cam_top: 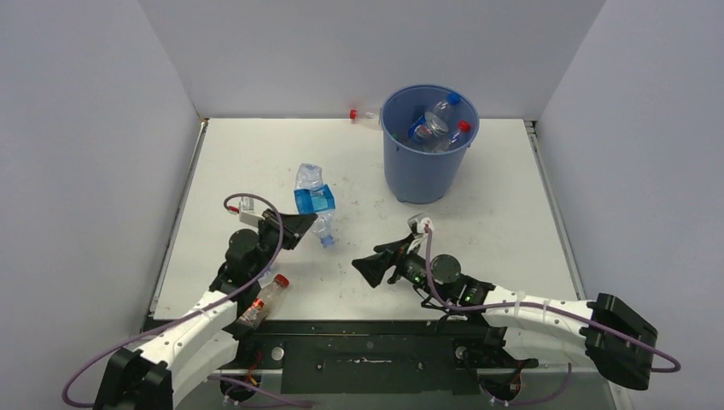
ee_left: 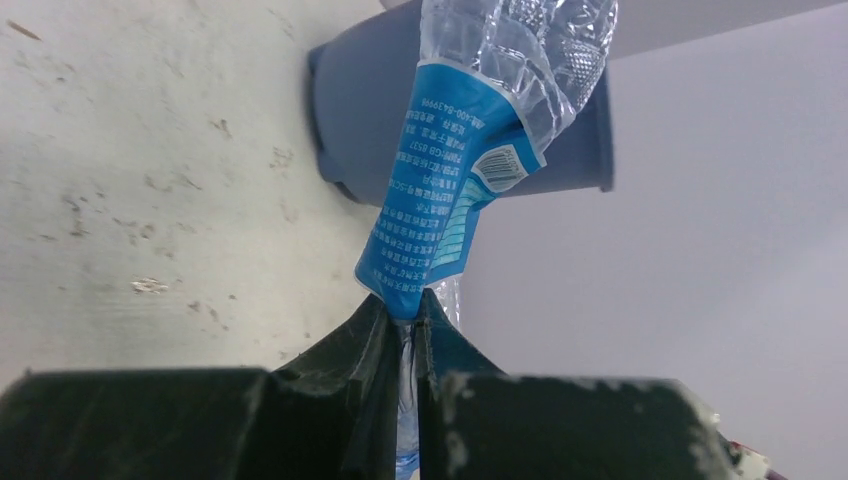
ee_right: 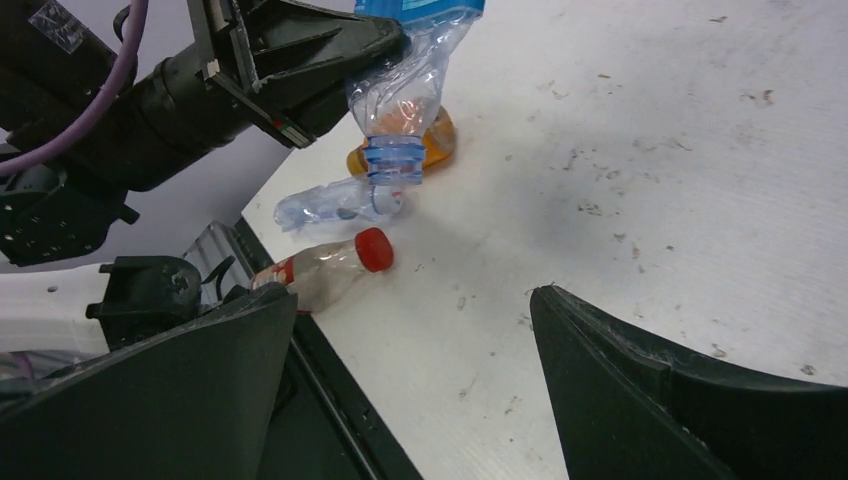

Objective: Put the plastic bottles in the bin
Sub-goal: Pick up the plastic bottle at the center of the board, then place the plastic bottle in the trash bin.

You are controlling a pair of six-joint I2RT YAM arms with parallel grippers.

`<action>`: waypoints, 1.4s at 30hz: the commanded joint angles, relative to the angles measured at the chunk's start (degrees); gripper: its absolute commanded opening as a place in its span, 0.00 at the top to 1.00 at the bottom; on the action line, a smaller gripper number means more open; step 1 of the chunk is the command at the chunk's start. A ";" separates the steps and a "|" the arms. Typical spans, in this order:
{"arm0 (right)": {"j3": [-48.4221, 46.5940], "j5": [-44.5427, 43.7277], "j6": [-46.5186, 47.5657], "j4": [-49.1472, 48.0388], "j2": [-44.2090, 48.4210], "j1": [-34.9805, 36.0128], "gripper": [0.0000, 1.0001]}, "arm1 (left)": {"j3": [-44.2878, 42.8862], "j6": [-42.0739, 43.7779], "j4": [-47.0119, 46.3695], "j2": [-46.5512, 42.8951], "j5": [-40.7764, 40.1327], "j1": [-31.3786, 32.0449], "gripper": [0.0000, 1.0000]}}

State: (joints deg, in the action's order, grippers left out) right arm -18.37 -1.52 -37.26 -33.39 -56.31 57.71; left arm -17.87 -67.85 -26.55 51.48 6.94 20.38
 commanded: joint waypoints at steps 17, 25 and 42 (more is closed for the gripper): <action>-12.55 -1.34 3.28 -17.80 -15.35 6.05 0.07 | 5.02 -13.26 -6.49 -16.68 -17.33 14.33 1.00; -14.68 0.09 2.45 -17.49 -18.47 6.02 0.26 | 3.81 -13.42 -6.73 -15.56 -15.03 16.31 1.00; -14.73 0.73 0.31 -16.99 -18.83 6.01 0.95 | 2.75 -8.20 -3.22 -16.92 -13.10 17.67 0.43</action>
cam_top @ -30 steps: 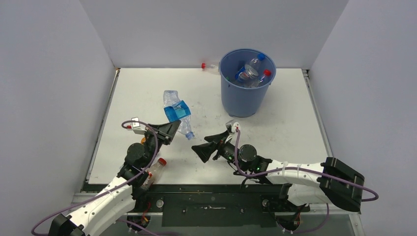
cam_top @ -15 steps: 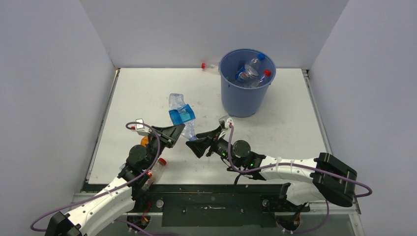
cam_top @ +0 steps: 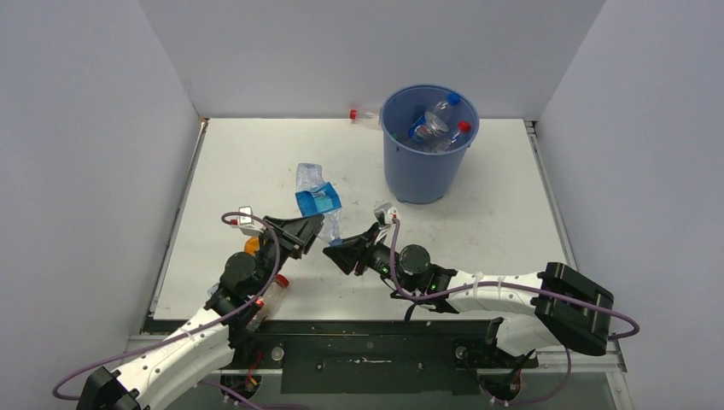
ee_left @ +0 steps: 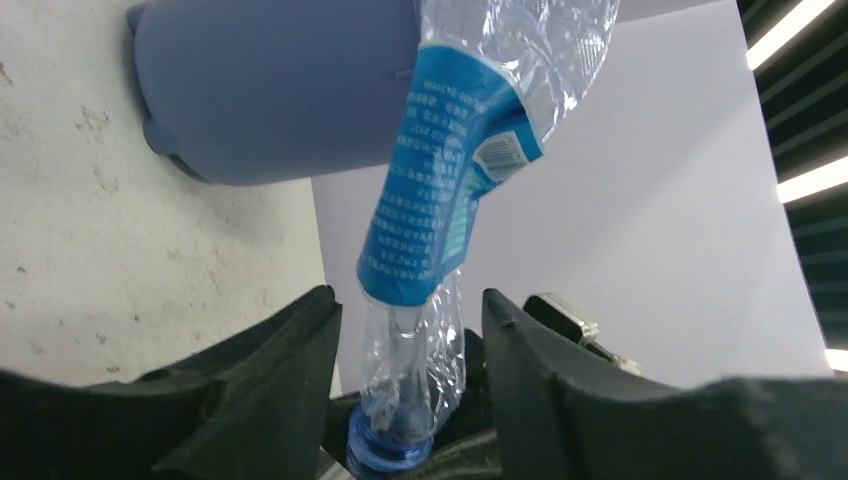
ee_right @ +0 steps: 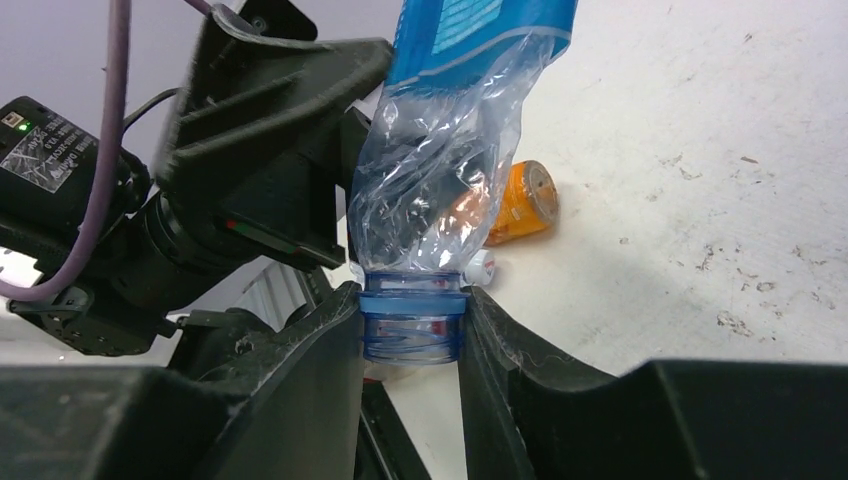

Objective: Put the plastic bottles in the bin
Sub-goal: Place the plastic bottle in the trash bin.

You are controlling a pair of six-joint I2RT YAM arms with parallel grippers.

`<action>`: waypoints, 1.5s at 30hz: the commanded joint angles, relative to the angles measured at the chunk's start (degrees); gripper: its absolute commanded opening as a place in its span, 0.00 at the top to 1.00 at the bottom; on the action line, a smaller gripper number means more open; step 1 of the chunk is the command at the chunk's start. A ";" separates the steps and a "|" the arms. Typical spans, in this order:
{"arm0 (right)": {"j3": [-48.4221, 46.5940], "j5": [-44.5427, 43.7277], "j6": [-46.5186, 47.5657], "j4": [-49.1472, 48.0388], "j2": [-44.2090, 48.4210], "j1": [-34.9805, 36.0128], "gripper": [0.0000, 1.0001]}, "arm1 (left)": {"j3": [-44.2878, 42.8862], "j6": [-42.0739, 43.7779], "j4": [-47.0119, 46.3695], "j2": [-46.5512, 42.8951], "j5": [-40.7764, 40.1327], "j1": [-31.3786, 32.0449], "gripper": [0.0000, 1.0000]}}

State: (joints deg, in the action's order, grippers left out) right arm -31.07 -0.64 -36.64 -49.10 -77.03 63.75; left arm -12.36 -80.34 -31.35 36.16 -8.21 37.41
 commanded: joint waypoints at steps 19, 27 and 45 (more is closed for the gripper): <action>-26.87 5.20 7.94 80.05 24.11 -9.77 0.95 | -29.90 87.96 38.32 -1.57 -10.93 6.93 0.04; -31.14 17.51 5.60 81.67 20.96 -13.36 0.95 | -22.48 126.90 30.61 -4.99 -10.88 28.40 0.04; -27.26 31.02 -5.97 70.22 17.57 -16.08 0.95 | -15.75 156.98 7.82 10.25 -22.51 40.20 0.32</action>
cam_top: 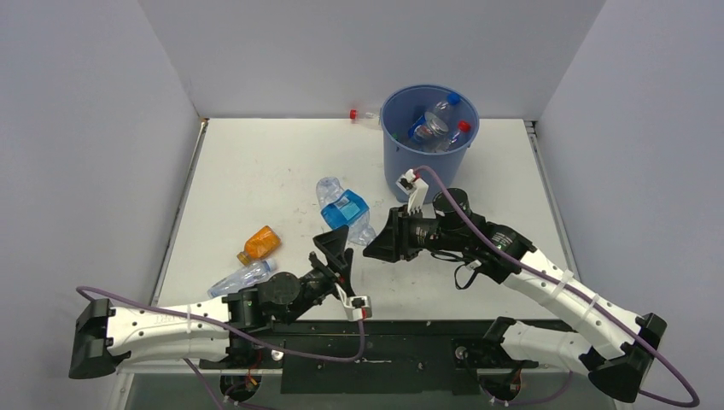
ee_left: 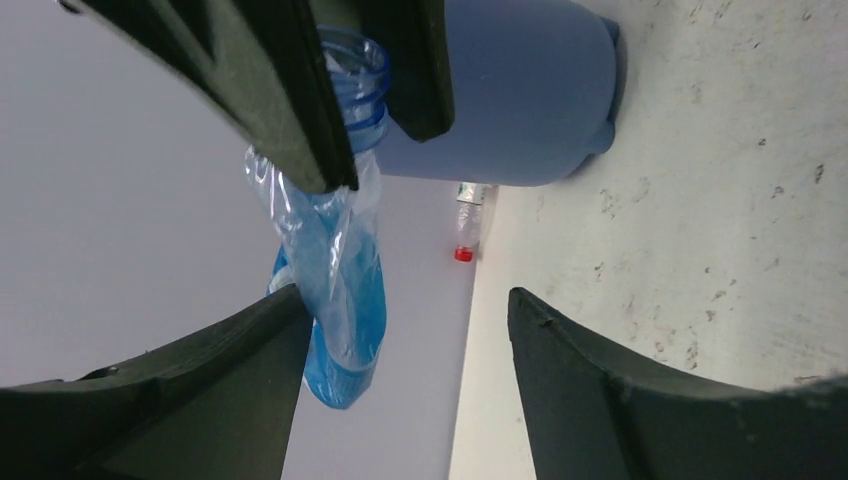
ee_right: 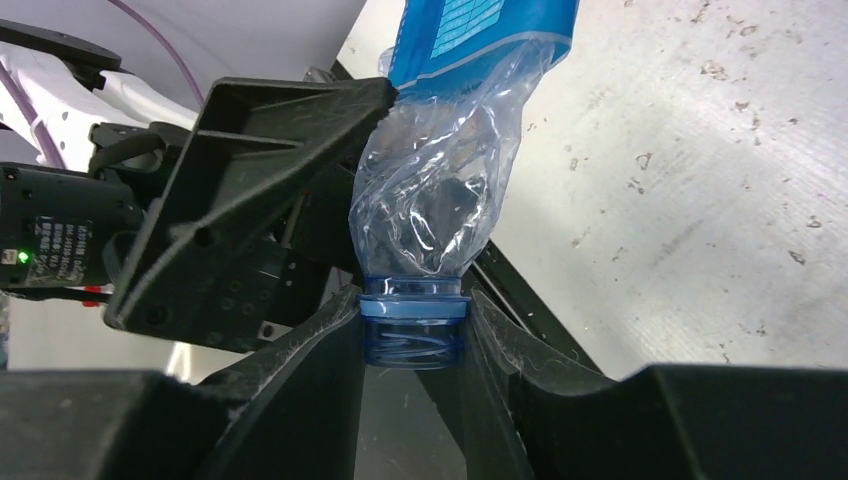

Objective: Put the plastic bottles in the bin
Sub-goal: Place the plastic bottle in the trash bin.

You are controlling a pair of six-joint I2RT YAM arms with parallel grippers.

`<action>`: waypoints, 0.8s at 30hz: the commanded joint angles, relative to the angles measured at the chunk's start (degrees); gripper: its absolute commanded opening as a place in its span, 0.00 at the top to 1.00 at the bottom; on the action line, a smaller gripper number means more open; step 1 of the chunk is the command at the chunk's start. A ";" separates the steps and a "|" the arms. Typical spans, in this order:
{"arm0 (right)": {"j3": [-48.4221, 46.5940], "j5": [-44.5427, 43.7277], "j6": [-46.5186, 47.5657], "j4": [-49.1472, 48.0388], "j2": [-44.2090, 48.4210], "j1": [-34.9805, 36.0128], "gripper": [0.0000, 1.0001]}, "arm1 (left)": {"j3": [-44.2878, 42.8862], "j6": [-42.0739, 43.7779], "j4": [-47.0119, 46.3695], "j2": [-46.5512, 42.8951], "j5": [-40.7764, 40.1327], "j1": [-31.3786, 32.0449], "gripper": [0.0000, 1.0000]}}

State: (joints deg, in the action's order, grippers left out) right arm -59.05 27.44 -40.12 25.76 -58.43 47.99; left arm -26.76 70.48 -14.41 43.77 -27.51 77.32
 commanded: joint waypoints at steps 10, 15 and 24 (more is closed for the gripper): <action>1.66 3.81 -2.33 -4.67 -0.80 -0.26 0.95 | 0.20 7.75 -13.51 4.32 -4.77 0.20 0.76; 0.78 3.88 -1.30 -4.27 -0.61 -0.26 0.94 | 0.48 6.85 -14.40 4.18 -5.22 0.20 0.95; -9.05 0.82 5.43 1.07 0.07 -0.26 0.01 | -0.41 -1.92 -14.10 2.03 -6.02 0.29 1.00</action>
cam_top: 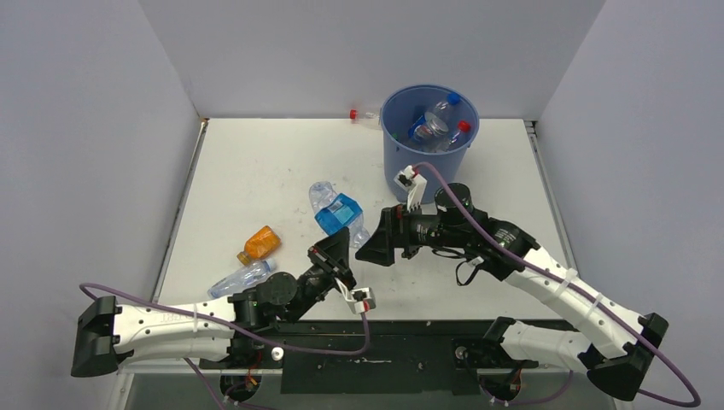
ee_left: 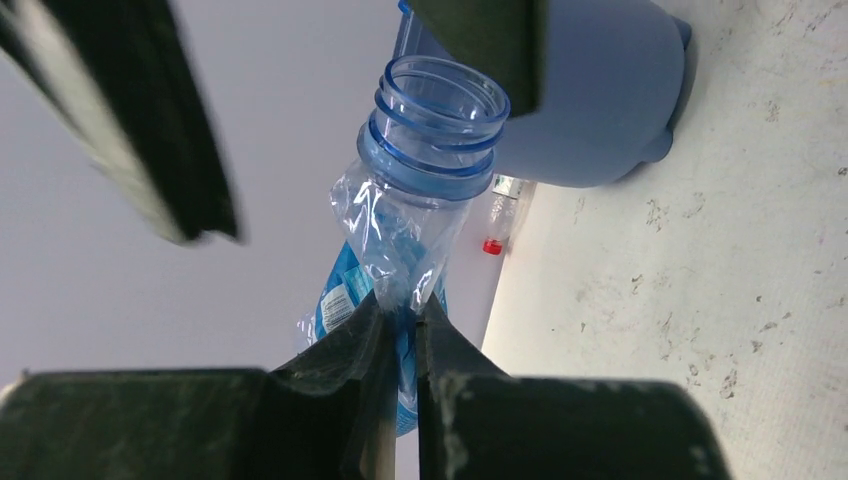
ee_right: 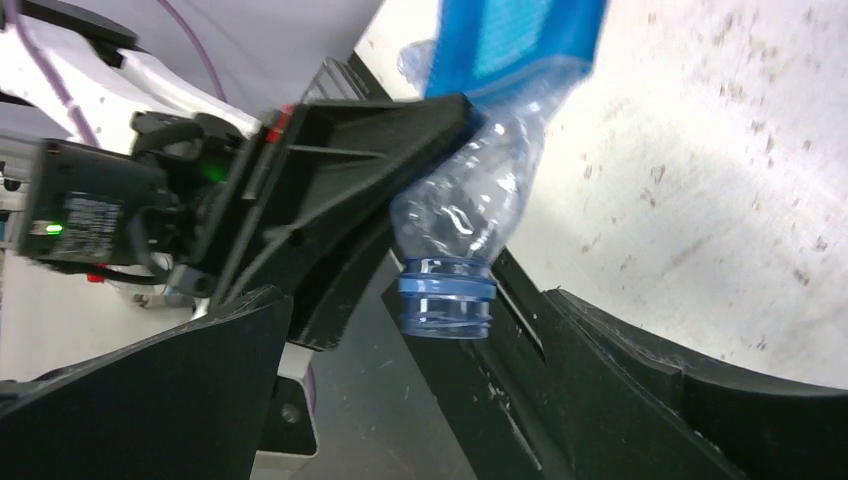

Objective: Put the plastic bottles in the bin
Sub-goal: Place the plastic bottle in the trash bin.

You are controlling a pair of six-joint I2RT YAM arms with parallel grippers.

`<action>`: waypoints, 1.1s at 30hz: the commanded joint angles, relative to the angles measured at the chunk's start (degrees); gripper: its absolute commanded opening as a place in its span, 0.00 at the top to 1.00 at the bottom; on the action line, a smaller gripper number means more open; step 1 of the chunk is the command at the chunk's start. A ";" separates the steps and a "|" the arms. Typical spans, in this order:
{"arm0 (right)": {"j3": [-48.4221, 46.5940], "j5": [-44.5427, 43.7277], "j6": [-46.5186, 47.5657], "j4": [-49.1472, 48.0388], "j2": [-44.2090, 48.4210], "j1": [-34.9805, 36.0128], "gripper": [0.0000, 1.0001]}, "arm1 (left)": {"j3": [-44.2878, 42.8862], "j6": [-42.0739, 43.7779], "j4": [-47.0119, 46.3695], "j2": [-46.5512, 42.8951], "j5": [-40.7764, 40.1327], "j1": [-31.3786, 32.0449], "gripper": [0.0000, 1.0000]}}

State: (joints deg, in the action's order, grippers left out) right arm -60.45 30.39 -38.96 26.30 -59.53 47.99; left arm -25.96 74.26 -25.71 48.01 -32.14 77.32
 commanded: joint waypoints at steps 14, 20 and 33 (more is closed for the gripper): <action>6.14 -23.55 18.66 -26.68 24.05 -0.18 0.08 | -21.28 -78.03 30.85 -2.74 53.12 -27.21 1.00; 9.68 -18.45 17.40 -35.28 21.78 -0.24 0.06 | -20.33 -98.80 15.84 6.52 78.18 -34.84 1.00; 6.10 -13.67 15.89 -30.35 10.08 0.12 0.15 | -18.33 -102.40 12.15 8.94 79.33 -36.62 1.00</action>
State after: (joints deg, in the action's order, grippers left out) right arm -51.42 13.43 -22.35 -2.61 -48.25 47.99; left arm -44.38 -26.89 -9.65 58.02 45.45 41.08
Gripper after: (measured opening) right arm 0.885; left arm 0.055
